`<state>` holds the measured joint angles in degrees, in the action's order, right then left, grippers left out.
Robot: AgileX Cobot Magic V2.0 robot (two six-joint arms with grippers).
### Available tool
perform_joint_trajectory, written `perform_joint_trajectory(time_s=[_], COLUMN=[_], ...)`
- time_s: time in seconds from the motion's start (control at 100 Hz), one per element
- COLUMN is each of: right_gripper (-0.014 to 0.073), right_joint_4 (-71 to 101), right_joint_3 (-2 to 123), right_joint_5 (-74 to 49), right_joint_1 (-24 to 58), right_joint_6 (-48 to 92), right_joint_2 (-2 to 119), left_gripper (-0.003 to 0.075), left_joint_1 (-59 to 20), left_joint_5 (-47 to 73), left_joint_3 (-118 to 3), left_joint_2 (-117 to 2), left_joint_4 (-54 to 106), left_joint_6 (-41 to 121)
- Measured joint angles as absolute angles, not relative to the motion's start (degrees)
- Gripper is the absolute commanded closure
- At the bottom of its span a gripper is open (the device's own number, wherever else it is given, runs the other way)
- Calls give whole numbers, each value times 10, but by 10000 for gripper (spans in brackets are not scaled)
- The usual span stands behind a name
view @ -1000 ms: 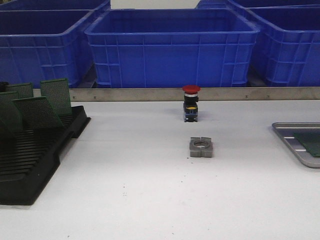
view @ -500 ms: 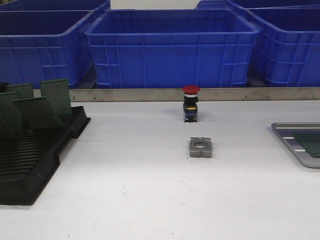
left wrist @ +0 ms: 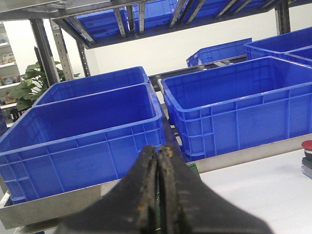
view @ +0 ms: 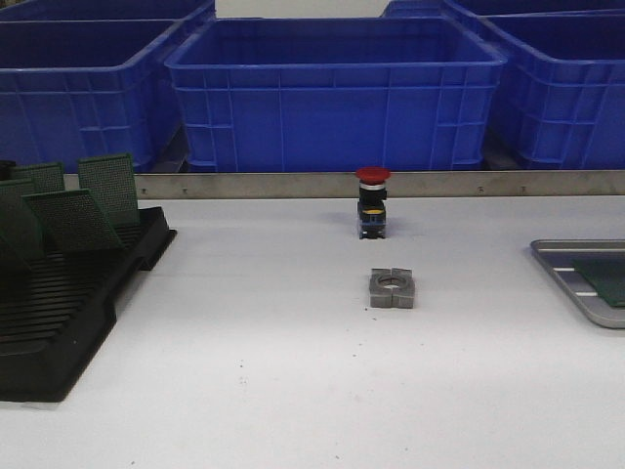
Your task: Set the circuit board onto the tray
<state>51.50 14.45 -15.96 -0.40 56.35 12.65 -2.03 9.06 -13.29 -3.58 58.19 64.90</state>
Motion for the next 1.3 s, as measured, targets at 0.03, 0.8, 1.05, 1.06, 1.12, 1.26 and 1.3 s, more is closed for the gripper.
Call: perform_joint_trajectory(time_s=[0.03,0.8,1.05,1.06,1.12,1.26,1.3], right_gripper=[652,652,652,652,652,652,652], right_joint_4=[515,515,515,515,515,515,515], right_joint_3=[144,144,144,144,144,144,143], right_joint_5=[-160,-160,-160,-160,-160,-160,-161], right_joint_1=[-4,-4,-4,-4,-4,-4,-4], right_joint_6=[563,563,563,563,563,563,563], right_joint_2=[126,126,126,126,126,126,126], left_gripper=[737,737,737,737,737,737,737], left_joint_1=[-20,-20,-20,-20,-16,6,11], left_joint_5=[91,60,61,61,80,103,113], left_joint_3=[-133,-123,-20,-16,-2,-2,-2], left_joint_2=[-36,-36,-30,-28,-12,3,3], left_joint_4=[582,488,133,128,88,29,22], left_joint_6=[649,557,108,102,67,44,41])
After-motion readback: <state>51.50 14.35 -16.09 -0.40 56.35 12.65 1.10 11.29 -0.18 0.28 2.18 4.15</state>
